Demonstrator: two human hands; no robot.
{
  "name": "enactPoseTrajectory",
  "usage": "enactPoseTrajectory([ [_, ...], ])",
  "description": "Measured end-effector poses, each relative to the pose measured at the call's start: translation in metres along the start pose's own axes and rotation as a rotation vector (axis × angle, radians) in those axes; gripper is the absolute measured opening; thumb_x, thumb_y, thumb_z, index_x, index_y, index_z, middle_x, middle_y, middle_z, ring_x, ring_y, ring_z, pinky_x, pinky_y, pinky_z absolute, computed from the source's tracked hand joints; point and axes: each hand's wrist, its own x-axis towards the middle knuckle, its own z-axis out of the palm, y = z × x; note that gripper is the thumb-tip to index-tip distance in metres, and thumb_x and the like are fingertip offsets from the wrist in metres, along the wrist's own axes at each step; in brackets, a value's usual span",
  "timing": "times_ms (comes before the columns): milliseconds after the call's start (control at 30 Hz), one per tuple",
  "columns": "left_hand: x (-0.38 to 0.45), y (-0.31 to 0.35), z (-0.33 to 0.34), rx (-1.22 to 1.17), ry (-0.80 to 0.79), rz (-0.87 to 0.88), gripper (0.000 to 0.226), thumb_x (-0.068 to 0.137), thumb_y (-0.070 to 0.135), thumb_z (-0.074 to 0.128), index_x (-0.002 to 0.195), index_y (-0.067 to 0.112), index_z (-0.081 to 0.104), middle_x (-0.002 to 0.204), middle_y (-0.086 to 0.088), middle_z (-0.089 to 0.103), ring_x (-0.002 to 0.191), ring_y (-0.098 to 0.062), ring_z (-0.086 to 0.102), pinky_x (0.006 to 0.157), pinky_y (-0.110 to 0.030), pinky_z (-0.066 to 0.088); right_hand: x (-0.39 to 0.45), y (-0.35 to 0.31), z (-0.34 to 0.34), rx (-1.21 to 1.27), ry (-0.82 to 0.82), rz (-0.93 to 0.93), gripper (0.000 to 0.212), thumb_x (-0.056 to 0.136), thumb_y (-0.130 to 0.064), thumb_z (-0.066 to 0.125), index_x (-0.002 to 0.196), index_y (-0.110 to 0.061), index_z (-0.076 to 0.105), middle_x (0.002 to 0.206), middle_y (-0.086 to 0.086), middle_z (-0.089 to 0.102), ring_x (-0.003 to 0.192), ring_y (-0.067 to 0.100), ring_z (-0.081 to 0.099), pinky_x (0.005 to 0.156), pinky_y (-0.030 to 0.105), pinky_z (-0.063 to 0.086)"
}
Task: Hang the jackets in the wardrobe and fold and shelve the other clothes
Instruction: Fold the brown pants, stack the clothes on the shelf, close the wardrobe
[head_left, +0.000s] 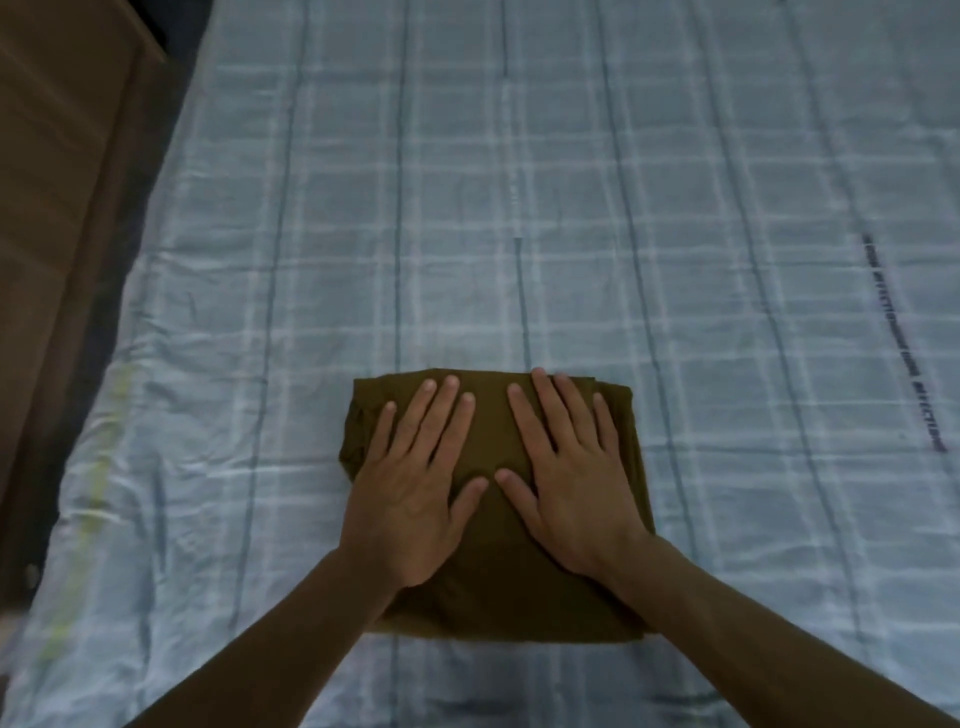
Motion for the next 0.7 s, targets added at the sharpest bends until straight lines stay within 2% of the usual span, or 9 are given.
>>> enactPoseTrajectory([
  [167, 0.002, 0.001, -0.006, 0.017, 0.011, 0.013, 0.072, 0.101, 0.054, 0.028, 0.158, 0.014, 0.013, 0.166, -0.003, 0.007, 0.153, -0.019, 0.002, 0.122, -0.051, 0.015, 0.002, 0.0, -0.004, 0.004, -0.022, -0.004, 0.075, 0.096, -0.061, 0.029, 0.157, -0.022, 0.01, 0.164, 0.008, 0.01, 0.151, 0.026, 0.006, 0.12, 0.055, 0.009],
  [267, -0.003, 0.007, -0.02, 0.043, -0.019, -0.015, 0.074, 0.1, 0.052, 0.032, 0.157, 0.011, 0.012, 0.166, -0.006, 0.005, 0.153, -0.02, 0.001, 0.122, -0.052, 0.013, -0.001, -0.001, -0.016, 0.04, -0.047, -0.029, 0.077, 0.096, -0.059, 0.033, 0.157, -0.022, 0.004, 0.165, 0.008, 0.001, 0.152, 0.026, -0.003, 0.121, 0.056, 0.007],
  [367, -0.022, 0.016, -0.04, 0.042, 0.038, 0.05, 0.068, 0.096, 0.041, 0.044, 0.153, 0.007, 0.029, 0.163, -0.011, 0.02, 0.151, -0.025, 0.017, 0.12, -0.05, 0.021, -0.018, -0.009, -0.03, 0.069, -0.025, -0.024, 0.084, 0.094, -0.05, 0.048, 0.157, -0.018, 0.003, 0.164, 0.011, -0.006, 0.151, 0.027, -0.009, 0.121, 0.053, 0.005],
  [433, -0.044, 0.023, -0.047, 0.003, 0.065, 0.148, 0.056, 0.096, 0.04, 0.045, 0.142, 0.009, 0.049, 0.153, -0.011, 0.041, 0.141, -0.028, 0.038, 0.112, -0.047, 0.035, -0.041, -0.016, -0.037, 0.089, -0.001, -0.075, 0.086, 0.092, -0.048, 0.054, 0.156, -0.014, 0.009, 0.164, 0.014, 0.001, 0.152, 0.029, 0.0, 0.122, 0.05, 0.012],
  [500, -0.067, 0.025, -0.045, -0.034, 0.037, 0.21, 0.05, 0.097, 0.048, 0.046, 0.129, 0.014, 0.061, 0.138, -0.008, 0.054, 0.125, -0.028, 0.052, 0.101, -0.042, 0.045, -0.069, -0.019, -0.036, 0.127, 0.004, -0.14, 0.086, 0.089, -0.053, 0.056, 0.155, -0.014, 0.017, 0.163, 0.015, 0.011, 0.15, 0.03, 0.013, 0.12, 0.043, 0.02],
  [600, -0.094, 0.017, -0.037, -0.043, 0.007, 0.254, 0.058, 0.088, 0.059, 0.056, 0.125, 0.015, 0.063, 0.131, -0.006, 0.058, 0.118, -0.026, 0.054, 0.096, -0.038, 0.045, -0.104, -0.016, -0.027, 0.121, -0.046, -0.169, 0.09, 0.079, -0.059, 0.063, 0.151, -0.016, 0.028, 0.157, 0.013, 0.027, 0.142, 0.029, 0.031, 0.113, 0.043, 0.034],
  [700, -0.102, 0.008, -0.03, -0.017, 0.02, 0.297, 0.061, 0.079, 0.052, 0.067, 0.126, 0.014, 0.061, 0.13, -0.007, 0.059, 0.114, -0.027, 0.056, 0.094, -0.037, 0.044, -0.116, -0.008, -0.016, 0.05, -0.078, -0.169, 0.09, 0.073, -0.054, 0.071, 0.146, -0.014, 0.038, 0.151, 0.011, 0.037, 0.138, 0.029, 0.037, 0.106, 0.047, 0.044],
])
